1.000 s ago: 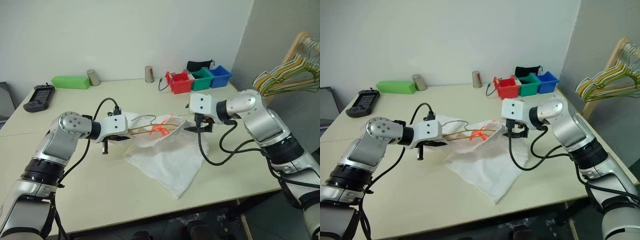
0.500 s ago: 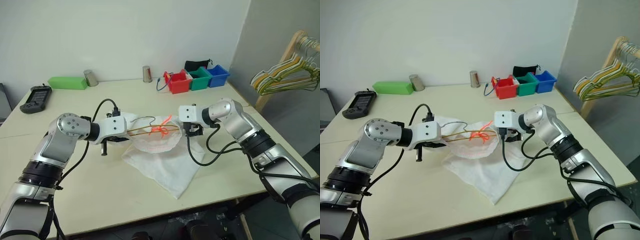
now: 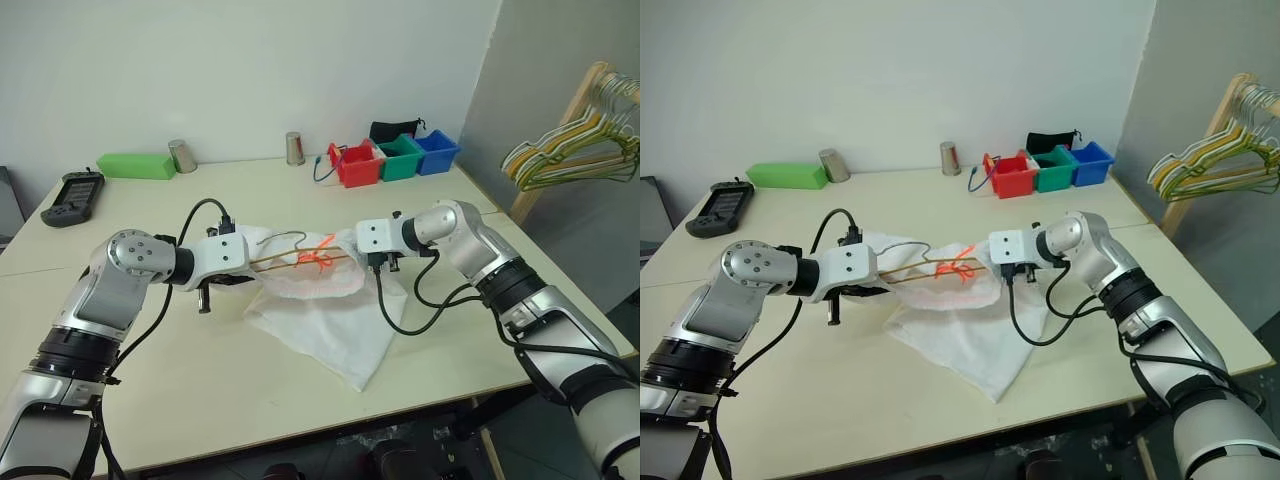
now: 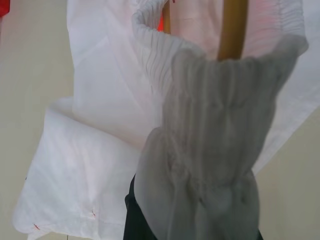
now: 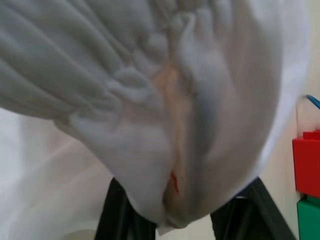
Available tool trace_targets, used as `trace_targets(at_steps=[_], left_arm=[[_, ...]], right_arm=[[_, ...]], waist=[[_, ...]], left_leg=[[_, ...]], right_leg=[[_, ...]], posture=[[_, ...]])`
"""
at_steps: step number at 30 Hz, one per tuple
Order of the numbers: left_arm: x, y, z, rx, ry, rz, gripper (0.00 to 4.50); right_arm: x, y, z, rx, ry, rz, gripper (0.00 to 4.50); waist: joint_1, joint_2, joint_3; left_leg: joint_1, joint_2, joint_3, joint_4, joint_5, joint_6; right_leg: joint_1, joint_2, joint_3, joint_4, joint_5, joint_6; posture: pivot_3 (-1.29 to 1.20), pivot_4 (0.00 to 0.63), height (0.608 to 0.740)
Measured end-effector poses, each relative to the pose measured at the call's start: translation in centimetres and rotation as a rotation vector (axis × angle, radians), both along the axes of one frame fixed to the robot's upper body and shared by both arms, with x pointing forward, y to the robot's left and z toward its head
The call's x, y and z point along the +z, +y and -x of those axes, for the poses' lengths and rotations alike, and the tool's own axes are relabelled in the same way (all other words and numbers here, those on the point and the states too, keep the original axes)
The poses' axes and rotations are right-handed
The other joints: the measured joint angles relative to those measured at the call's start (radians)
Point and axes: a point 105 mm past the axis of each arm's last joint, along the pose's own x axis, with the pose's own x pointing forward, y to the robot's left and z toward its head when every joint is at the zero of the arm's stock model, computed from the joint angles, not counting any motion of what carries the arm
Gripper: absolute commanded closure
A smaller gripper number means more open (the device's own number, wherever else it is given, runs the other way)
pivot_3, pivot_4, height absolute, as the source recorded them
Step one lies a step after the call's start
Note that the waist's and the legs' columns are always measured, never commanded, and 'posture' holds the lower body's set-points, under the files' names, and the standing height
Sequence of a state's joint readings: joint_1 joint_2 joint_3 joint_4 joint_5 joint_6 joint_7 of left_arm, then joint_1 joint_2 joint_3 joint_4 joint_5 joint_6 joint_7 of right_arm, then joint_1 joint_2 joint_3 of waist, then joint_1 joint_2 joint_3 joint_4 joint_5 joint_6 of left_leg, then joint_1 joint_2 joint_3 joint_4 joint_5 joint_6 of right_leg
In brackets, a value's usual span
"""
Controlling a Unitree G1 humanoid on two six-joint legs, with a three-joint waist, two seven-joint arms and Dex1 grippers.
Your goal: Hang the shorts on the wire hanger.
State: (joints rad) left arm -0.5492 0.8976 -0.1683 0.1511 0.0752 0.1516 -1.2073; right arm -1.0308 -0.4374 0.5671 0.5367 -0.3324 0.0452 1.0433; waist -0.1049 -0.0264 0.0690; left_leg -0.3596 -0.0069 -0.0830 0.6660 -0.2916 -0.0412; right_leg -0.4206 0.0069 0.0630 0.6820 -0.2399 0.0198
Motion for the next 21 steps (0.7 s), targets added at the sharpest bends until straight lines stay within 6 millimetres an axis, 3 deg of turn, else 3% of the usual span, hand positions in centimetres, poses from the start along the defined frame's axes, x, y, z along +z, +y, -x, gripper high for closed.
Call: trace_targets(at_steps=[2, 12, 13, 21], left_arm=[[0.0, 0.0, 0.0, 0.002, -0.002, 0.000, 4.50], [0.1, 0.2, -0.2, 0.015, -0.019, 0.000, 4.50], [0.1, 0.2, -0.3, 0.016, -0.021, 0.000, 3.90], [2.1, -0.3, 0.3, -0.014, -0.011, 0.150, 2.44]], right_arm=[[0.0, 0.1, 0.0, 0.002, 0.002, 0.001, 4.41], [-0.3, 0.4, -0.1, 0.000, -0.003, 0.025, 4.41], [-0.3, 0.4, -0.1, 0.000, -0.004, 0.025, 4.50], [-0.4, 1.3, 0.0, -0.006, 0.013, 0.003, 4.50]], waist=[[0.000, 0.000, 0.000], [0.001, 0.000, 0.000], [0.001, 0.000, 0.000], [0.002, 0.000, 0.000]], left_leg=[[0.000, 0.000, 0.000, 0.000, 0.000, 0.000], [0.000, 0.000, 0.000, 0.000, 0.000, 0.000], [0.000, 0.000, 0.000, 0.000, 0.000, 0.000], [0.000, 0.000, 0.000, 0.000, 0.000, 0.000]], right_leg=[[0.000, 0.000, 0.000, 0.000, 0.000, 0.000], [0.000, 0.000, 0.000, 0.000, 0.000, 0.000], [0.000, 0.000, 0.000, 0.000, 0.000, 0.000], [0.000, 0.000, 0.000, 0.000, 0.000, 0.000]], posture=[[0.00, 0.000, 0.740], [0.01, 0.000, 0.740], [0.01, 0.000, 0.740], [0.02, 0.000, 0.740]])
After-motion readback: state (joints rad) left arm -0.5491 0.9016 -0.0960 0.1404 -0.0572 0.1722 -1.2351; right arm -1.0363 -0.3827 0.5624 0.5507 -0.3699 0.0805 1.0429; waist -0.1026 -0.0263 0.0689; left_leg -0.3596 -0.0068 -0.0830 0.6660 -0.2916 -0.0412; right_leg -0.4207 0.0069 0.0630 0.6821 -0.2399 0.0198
